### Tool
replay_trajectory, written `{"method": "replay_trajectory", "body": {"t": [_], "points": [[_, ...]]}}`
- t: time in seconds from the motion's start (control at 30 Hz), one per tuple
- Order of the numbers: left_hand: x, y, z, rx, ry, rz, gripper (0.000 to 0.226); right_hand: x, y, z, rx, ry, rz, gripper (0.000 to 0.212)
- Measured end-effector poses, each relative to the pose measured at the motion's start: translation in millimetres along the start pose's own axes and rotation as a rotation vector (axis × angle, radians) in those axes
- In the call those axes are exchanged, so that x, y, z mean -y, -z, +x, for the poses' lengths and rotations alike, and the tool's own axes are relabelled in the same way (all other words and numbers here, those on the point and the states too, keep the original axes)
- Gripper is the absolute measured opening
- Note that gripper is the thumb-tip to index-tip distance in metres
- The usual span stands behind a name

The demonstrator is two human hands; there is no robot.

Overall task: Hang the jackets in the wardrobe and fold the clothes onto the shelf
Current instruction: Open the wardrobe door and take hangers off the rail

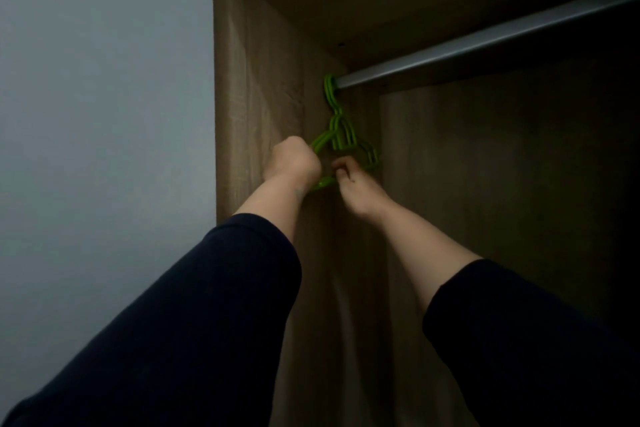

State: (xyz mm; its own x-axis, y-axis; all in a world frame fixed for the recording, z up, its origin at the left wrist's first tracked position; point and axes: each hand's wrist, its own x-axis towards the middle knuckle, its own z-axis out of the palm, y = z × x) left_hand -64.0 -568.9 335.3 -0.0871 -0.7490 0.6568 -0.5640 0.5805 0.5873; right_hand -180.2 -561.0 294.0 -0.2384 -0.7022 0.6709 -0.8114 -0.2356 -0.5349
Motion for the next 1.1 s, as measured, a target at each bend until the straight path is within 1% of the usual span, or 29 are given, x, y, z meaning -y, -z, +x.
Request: {"method": "replay_trajectory", "body": {"t": [0.1,0.17,0.3,0.4,0.47,0.57,0.63,0.67,0.73,0.83,0.93,0.97,1.0,1.03,1.1], "points": [[0,-7,0,0.04,0.014,-0.047,0.022,3,1,2,0.014,0.024,-0.055,0.044],[-1,-10,0,0.077,0.033,-0.129,0.03,5,4,5,-0.018,0.032,-0.067,0.047],[0,-15,-2,0.117,0.134,-0.264,0.036,1,12,7,-0.065,-0.008,-0.09,0.055],[-3,-23,-5,0.195,0.188,-0.485,0.036,-1,18,4,-0.101,-0.018,-0.009,0.054],[-4,-27,-6,0.264,0.237,-0.611,0.03,-2,18,5,-0.096,-0.022,0.059,0.051],[-5,-29,-10,0.333,0.28,-0.736,0.027,-4,16,7,-0.094,-0.052,0.141,0.05],[-3,-32,-8,0.355,0.263,-0.724,0.027,-6,17,11,-0.118,-0.115,0.226,0.05],[-1,-34,-7,0.345,0.244,-0.696,0.027,-7,18,12,-0.128,-0.145,0.276,0.048],[2,-38,-6,0.297,0.21,-0.651,0.026,-10,20,15,-0.141,-0.175,0.293,0.039],[7,-43,-5,0.188,0.151,-0.534,0.036,-12,23,18,-0.14,-0.183,0.229,0.055],[12,-44,-2,0.124,0.105,-0.478,0.039,-7,22,19,-0.114,-0.195,0.27,0.049],[12,-43,-1,0.107,0.103,-0.472,0.041,-7,21,19,-0.082,-0.211,0.264,0.053],[13,-43,-1,0.094,0.107,-0.465,0.042,-7,21,19,-0.042,-0.231,0.224,0.058],[12,-42,-1,0.084,0.115,-0.452,0.042,-8,21,18,-0.013,-0.26,0.15,0.056],[11,-42,-1,0.068,0.119,-0.406,0.042,-9,24,15,-0.059,-0.304,-0.037,0.048]]}}
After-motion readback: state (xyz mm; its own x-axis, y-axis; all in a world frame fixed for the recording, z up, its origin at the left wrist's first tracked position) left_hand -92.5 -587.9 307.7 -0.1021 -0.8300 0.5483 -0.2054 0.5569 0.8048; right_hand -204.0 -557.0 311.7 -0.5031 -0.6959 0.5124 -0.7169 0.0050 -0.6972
